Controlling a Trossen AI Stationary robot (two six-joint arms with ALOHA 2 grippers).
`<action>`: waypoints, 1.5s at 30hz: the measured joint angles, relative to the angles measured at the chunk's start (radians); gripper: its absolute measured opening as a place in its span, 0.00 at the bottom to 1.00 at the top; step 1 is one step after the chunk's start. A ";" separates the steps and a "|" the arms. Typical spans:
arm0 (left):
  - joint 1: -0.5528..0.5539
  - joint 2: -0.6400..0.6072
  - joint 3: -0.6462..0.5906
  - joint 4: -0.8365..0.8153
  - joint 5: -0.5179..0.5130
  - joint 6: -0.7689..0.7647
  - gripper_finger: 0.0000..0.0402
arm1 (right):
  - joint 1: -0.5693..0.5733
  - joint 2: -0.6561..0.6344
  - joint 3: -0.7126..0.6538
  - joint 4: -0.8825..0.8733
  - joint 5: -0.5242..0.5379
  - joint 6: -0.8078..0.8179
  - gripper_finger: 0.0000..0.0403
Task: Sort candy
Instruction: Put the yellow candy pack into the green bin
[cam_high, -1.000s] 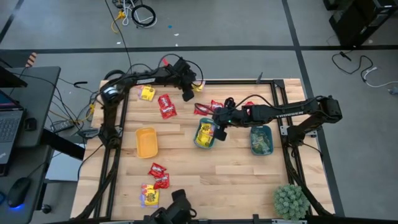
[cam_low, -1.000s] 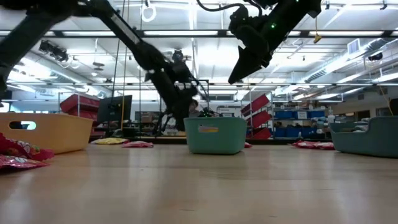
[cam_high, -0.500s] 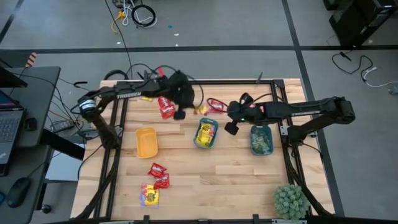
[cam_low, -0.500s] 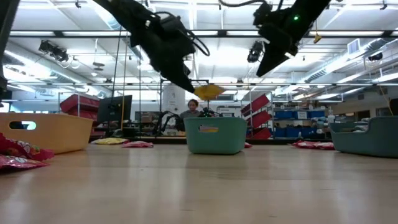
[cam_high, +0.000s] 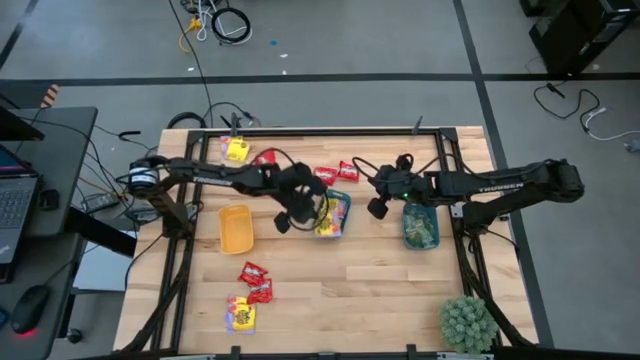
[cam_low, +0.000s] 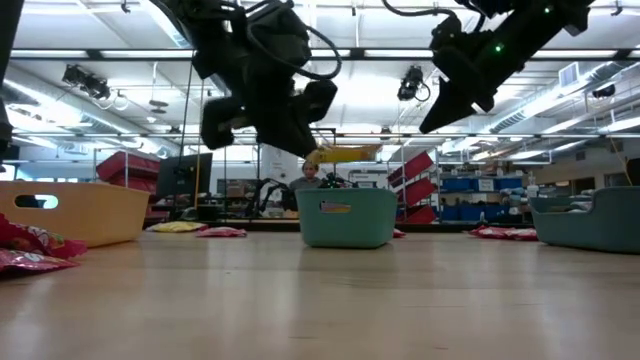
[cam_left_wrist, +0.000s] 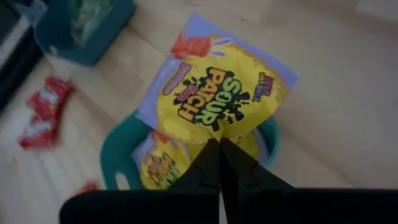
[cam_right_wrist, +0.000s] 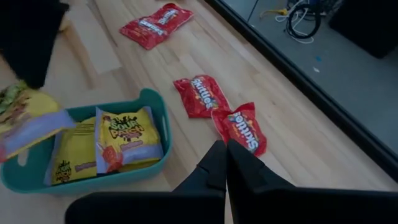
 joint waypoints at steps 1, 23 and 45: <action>-0.009 0.005 0.000 0.004 -0.028 0.029 0.00 | 0.000 0.001 -0.001 0.002 -0.001 0.004 0.00; -0.031 0.095 0.001 0.168 -0.248 0.099 0.09 | 0.023 0.015 -0.001 0.029 -0.007 -0.018 0.00; 0.013 0.064 0.001 0.039 -0.294 -0.567 0.02 | 0.023 0.016 -0.001 0.031 -0.007 -0.024 0.00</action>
